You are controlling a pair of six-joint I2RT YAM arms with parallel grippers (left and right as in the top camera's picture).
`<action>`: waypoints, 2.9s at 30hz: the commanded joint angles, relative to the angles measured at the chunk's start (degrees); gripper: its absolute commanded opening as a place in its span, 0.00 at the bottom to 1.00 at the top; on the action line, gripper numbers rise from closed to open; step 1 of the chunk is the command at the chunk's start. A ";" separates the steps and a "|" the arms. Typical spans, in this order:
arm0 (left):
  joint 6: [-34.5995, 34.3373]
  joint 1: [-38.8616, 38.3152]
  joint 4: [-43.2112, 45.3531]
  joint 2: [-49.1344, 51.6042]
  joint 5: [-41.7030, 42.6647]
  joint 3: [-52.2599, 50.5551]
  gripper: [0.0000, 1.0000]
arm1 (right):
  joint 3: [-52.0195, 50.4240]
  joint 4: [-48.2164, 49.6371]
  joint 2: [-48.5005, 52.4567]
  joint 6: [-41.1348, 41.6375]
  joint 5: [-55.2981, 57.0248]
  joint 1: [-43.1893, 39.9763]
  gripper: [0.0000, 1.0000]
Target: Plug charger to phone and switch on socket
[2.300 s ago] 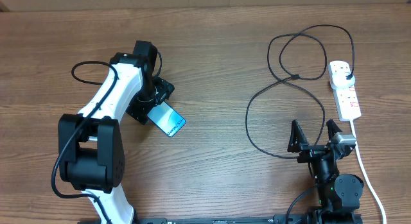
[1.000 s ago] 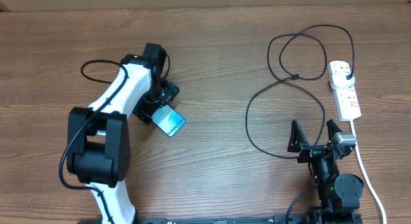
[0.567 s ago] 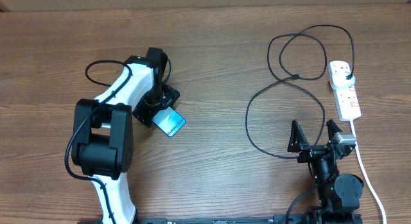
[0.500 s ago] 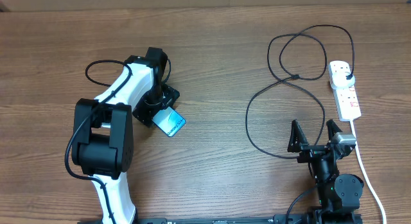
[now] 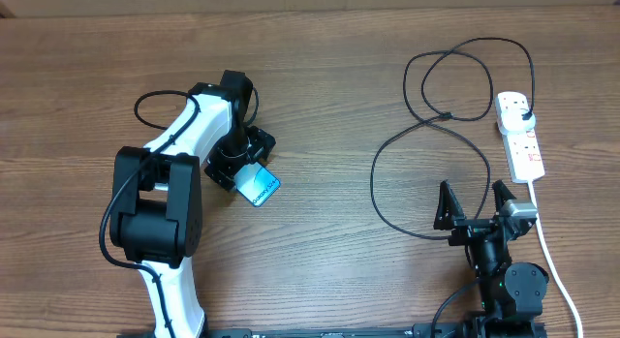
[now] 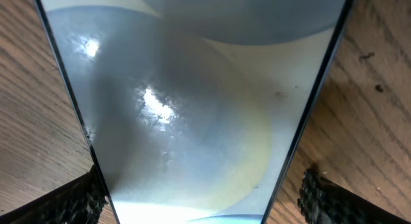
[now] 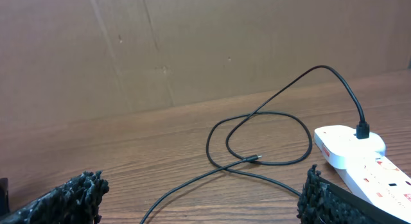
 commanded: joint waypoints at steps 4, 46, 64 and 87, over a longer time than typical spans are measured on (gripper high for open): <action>3.63 -0.28 -0.28 4.66 -3.10 -1.66 1.00 | -0.59 0.15 -0.57 -0.44 0.55 0.07 1.00; 3.58 -0.31 -0.24 4.66 -7.93 -1.66 0.82 | -0.59 0.15 -0.57 -0.44 0.55 0.07 1.00; 19.98 -3.98 2.71 4.66 -7.96 -1.66 0.86 | -0.59 0.15 -0.57 -0.44 0.55 0.07 1.00; 13.79 -4.63 3.41 4.66 -8.00 -1.66 1.00 | -0.59 0.15 -0.57 -0.44 0.55 0.07 1.00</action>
